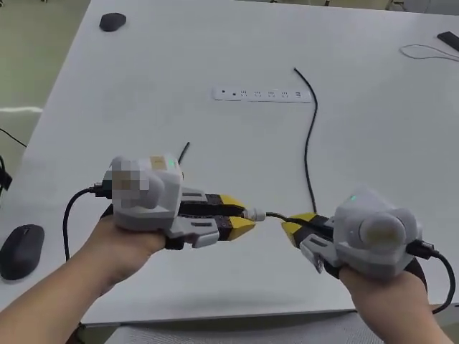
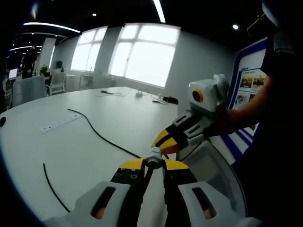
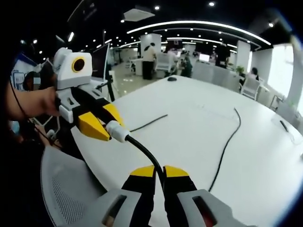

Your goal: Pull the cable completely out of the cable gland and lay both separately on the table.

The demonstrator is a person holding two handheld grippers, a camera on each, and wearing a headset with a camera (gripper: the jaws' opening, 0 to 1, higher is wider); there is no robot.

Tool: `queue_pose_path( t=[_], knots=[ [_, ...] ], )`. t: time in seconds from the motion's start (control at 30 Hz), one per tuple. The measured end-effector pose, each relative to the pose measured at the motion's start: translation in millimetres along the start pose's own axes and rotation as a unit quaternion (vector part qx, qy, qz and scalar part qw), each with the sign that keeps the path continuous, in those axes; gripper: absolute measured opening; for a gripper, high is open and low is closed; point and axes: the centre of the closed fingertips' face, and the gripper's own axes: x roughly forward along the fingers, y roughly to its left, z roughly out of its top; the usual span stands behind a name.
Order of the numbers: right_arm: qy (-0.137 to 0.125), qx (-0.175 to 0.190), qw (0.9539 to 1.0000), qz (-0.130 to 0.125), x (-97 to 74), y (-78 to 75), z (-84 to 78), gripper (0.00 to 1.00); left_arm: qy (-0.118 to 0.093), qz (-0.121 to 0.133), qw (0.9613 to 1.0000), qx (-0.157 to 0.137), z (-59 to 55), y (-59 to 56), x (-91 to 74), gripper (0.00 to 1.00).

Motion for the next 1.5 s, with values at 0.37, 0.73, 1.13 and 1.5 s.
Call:
queue_pose_path(
  t=[0.37,0.73,1.13,1.5],
  knots=[
    [0.029,0.107,0.9934,-0.029,-1.0,-31.8,-40.2,0.00,-0.005,-0.002,1.0000,-0.004,0.8,-6.2,-0.2,0.15],
    [0.036,0.110,0.9927,-0.035,-7.6,-36.2,-55.9,0.00,0.001,-0.004,1.0000,-0.003,-5.8,-15.9,4.4,0.15],
    [0.024,0.046,0.9983,-0.029,-18.3,-33.9,-46.7,0.03,0.001,0.007,0.9999,-0.010,-6.5,-14.4,-1.7,0.15],
    [0.021,0.005,0.9997,-0.009,-29.5,-24.5,-39.4,0.07,0.006,0.007,0.9999,-0.007,-4.3,-22.8,-0.6,0.15]
  ],
)
